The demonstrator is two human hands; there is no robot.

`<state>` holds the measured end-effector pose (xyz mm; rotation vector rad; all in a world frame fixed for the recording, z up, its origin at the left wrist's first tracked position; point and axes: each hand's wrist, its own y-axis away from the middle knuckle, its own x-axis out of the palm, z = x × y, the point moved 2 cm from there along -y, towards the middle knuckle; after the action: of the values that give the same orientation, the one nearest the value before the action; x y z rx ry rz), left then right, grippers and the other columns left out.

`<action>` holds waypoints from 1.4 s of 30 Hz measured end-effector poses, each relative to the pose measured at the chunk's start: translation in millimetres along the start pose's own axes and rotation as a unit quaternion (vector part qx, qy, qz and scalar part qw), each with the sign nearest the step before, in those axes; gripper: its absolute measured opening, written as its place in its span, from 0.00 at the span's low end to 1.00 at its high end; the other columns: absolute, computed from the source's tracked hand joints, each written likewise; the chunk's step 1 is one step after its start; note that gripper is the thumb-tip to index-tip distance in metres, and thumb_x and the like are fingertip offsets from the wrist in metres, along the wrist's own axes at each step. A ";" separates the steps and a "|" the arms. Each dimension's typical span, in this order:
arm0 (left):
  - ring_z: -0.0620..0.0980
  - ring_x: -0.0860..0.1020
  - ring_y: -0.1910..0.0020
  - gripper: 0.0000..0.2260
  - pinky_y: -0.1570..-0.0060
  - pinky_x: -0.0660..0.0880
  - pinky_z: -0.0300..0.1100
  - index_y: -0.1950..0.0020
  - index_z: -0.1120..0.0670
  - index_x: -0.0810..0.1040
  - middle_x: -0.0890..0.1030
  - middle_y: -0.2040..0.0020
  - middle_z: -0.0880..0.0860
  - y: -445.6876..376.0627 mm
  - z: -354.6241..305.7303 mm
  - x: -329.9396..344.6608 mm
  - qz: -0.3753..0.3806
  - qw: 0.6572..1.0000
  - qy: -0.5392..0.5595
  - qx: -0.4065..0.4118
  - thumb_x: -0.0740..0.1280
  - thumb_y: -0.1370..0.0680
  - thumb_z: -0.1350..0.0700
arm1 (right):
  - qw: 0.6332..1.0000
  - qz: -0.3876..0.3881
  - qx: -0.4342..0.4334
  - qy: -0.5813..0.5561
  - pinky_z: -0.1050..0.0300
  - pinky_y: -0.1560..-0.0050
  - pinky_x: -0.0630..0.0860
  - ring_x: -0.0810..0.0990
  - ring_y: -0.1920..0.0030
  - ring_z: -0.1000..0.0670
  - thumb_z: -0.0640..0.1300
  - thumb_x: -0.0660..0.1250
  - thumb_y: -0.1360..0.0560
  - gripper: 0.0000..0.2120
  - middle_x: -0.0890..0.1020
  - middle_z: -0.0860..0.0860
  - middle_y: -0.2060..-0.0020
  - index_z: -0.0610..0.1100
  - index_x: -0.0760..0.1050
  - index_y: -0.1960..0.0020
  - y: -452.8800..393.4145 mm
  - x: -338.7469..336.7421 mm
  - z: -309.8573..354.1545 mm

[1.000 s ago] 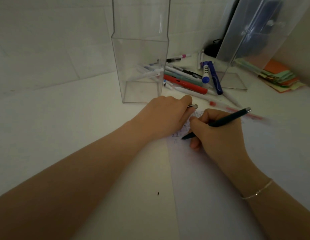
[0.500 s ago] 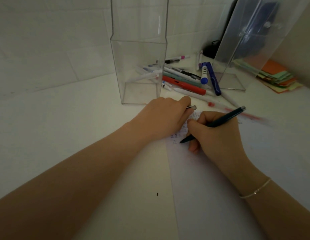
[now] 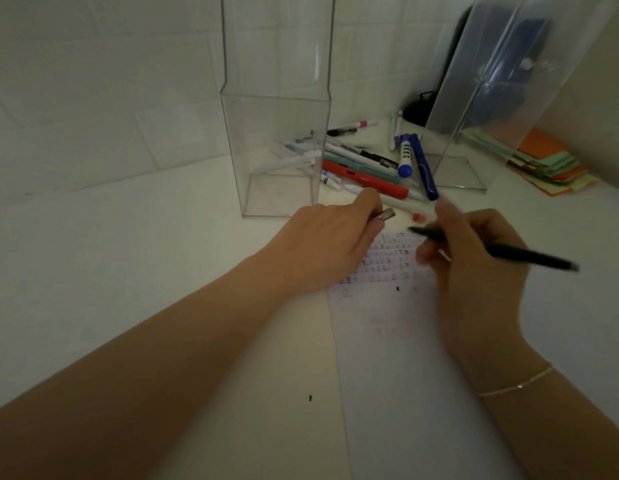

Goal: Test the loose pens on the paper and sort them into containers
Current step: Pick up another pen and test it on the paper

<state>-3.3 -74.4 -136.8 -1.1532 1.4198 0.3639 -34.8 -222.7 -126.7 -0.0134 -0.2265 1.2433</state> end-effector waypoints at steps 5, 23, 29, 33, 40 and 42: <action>0.43 0.68 0.74 0.06 0.73 0.67 0.41 0.46 0.52 0.65 0.67 0.70 0.44 1.2 -2.3 -2.4 0.017 0.999 0.033 0.009 0.54 0.19 0.52 | 0.988 -0.032 0.063 -0.136 0.59 0.63 0.80 0.83 0.67 0.49 0.39 0.66 0.24 0.08 0.82 0.49 0.69 0.42 0.75 0.62 -1.9 0.6 -1.9; 0.44 0.71 0.69 0.07 0.71 0.66 0.37 0.48 0.50 0.68 0.70 0.64 0.43 1.6 -10.5 -8.4 0.011 0.997 0.019 0.069 0.53 0.21 0.52 | 0.996 0.007 0.038 -0.076 0.60 0.70 0.77 0.77 0.76 0.51 0.41 0.67 0.26 0.11 0.81 0.48 0.72 0.41 0.73 0.66 -3.7 0.9 -3.8; 0.40 0.68 0.65 0.08 0.65 0.64 0.33 0.49 0.51 0.73 0.69 0.61 0.41 0.6 -13.2 -7.6 -0.029 0.994 0.086 0.065 0.55 0.22 0.53 | 0.983 0.044 0.083 -0.156 0.57 0.66 0.80 0.80 0.70 0.48 0.46 0.63 0.24 0.16 0.83 0.44 0.67 0.40 0.77 0.68 -4.8 0.3 -4.0; 0.41 0.71 0.64 0.09 0.62 0.66 0.32 0.59 0.49 0.71 0.72 0.66 0.43 -1.9 -32.0 -2.8 -0.026 0.974 0.226 -0.009 0.54 0.22 0.53 | 0.997 0.046 0.012 -0.054 0.59 0.75 0.69 0.71 0.75 0.50 0.39 0.57 0.20 0.16 0.76 0.48 0.74 0.39 0.72 0.66 0.0 4.5 -2.3; 0.36 0.75 0.63 0.15 0.60 0.73 0.30 0.60 0.46 0.73 0.76 0.64 0.43 1.1 -79.7 -15.2 -0.036 0.875 0.464 -0.132 0.54 0.18 0.59 | 0.996 0.042 -0.076 -0.033 0.64 0.75 0.66 0.68 0.74 0.54 0.39 0.57 0.21 0.14 0.70 0.54 0.76 0.40 0.68 0.65 10.3 2.2 28.9; 0.33 0.75 0.67 0.18 0.63 0.71 0.25 0.62 0.48 0.73 0.75 0.67 0.42 -0.7 -105.5 -20.8 -0.028 0.851 0.507 -0.134 0.51 0.18 0.63 | 0.993 0.054 -0.104 0.026 0.61 0.75 0.66 0.67 0.74 0.52 0.45 0.57 0.25 0.12 0.69 0.53 0.77 0.43 0.68 0.66 10.9 -13.3 44.8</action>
<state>-67.4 -148.6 -92.7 -1.7350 2.2821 -0.1535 -57.0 -236.7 -86.5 -0.2402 -0.3113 1.3206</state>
